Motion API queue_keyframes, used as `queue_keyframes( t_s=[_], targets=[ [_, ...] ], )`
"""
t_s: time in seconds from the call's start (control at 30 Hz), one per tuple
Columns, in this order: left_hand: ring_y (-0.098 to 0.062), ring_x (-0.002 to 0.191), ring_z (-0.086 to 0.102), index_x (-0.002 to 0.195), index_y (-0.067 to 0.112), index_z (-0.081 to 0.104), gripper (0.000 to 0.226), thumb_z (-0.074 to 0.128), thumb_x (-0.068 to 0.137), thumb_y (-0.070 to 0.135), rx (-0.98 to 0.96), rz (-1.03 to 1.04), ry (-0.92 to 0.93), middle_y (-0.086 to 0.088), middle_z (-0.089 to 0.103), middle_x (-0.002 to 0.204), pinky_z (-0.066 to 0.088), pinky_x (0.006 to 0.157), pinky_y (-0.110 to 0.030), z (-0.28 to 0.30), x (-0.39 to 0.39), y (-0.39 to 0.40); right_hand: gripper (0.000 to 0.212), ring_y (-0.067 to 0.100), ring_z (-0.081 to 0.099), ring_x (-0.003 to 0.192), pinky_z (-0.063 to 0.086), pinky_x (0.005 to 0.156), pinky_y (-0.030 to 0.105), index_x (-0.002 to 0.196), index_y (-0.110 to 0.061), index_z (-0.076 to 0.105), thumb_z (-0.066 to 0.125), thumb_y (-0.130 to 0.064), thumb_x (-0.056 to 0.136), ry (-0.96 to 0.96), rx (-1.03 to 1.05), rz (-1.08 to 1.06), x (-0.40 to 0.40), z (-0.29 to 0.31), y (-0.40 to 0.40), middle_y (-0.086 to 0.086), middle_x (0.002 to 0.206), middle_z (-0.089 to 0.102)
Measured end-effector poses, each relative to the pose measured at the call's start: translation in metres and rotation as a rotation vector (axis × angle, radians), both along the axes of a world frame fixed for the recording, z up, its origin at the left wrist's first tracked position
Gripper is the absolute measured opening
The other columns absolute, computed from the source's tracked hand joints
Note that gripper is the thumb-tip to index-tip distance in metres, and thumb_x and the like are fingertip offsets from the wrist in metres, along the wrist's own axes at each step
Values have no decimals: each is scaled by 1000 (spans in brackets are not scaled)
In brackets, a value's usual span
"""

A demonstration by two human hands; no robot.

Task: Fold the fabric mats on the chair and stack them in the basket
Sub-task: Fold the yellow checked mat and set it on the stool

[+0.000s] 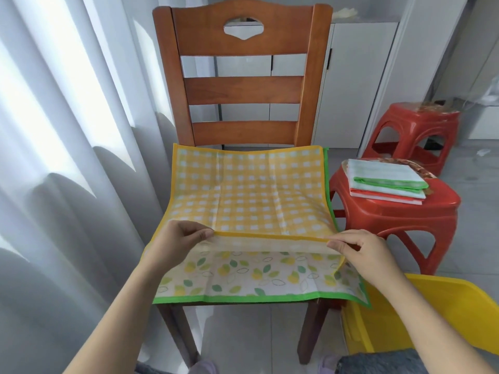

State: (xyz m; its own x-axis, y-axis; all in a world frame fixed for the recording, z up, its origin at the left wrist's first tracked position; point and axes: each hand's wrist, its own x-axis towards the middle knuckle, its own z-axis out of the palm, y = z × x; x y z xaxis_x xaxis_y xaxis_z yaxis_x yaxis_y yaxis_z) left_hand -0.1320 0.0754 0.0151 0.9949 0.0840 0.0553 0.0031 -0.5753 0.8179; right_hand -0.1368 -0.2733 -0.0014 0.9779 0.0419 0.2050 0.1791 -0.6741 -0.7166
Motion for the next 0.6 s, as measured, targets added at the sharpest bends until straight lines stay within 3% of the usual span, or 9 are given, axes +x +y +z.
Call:
queue_keyframes(
  t_s=[0.03,0.13,0.17,0.27,0.33,0.4,0.47,0.6],
  targets=[
    [-16,68,60,67,33,75,15,71,82,34,-8,9,-10,-2,74,74,44,66,-26,1,1,-2,11,11,52,100,34,85,24,89,-26,75,67,-28,82,-8,-4,-13,0,-1,-3,-23,86,62],
    [6,59,58,71,32,71,14,69,84,28,-9,37,-48,20,69,63,41,59,-16,1,2,-9,12,16,54,99,37,85,28,89,-23,75,66,-27,83,-33,-21,-68,0,-5,-10,-12,90,66],
    [7,57,57,71,31,71,14,69,84,28,-6,52,-57,22,67,60,40,57,-16,1,2,-11,12,18,55,97,39,84,29,89,-22,75,65,-27,84,-45,-34,-95,0,-6,-11,-9,90,66],
    [-8,58,58,70,35,69,15,68,85,32,-20,103,-98,15,69,63,41,56,-24,3,2,-15,11,19,57,89,47,79,35,88,-26,72,62,-30,86,-119,-96,-172,-2,-13,-10,-9,89,63],
    [-4,47,52,75,33,70,13,66,86,31,-20,121,-127,9,70,67,40,50,-25,5,0,-18,11,18,56,86,49,77,38,91,-27,68,61,-34,86,-184,-93,-229,-5,-17,-7,-10,89,57],
    [-3,39,42,83,23,73,11,65,88,27,-42,147,-161,6,69,72,35,46,-23,7,-1,-23,29,17,54,93,49,82,38,103,-24,64,54,-45,86,-194,-34,-253,-11,-22,0,-8,95,51],
    [-1,43,39,89,17,75,14,65,88,26,-73,185,-185,5,67,72,33,47,-23,7,-1,-24,49,18,51,102,46,89,37,111,-22,59,45,-57,80,-205,27,-247,-17,-27,9,-7,101,46],
    [-1,55,49,81,28,73,8,66,86,29,-110,215,-179,9,70,76,38,53,-24,7,0,-21,45,19,47,107,42,94,36,108,-23,58,50,-56,77,-283,164,-251,-23,-34,21,-17,100,41]
  ],
)
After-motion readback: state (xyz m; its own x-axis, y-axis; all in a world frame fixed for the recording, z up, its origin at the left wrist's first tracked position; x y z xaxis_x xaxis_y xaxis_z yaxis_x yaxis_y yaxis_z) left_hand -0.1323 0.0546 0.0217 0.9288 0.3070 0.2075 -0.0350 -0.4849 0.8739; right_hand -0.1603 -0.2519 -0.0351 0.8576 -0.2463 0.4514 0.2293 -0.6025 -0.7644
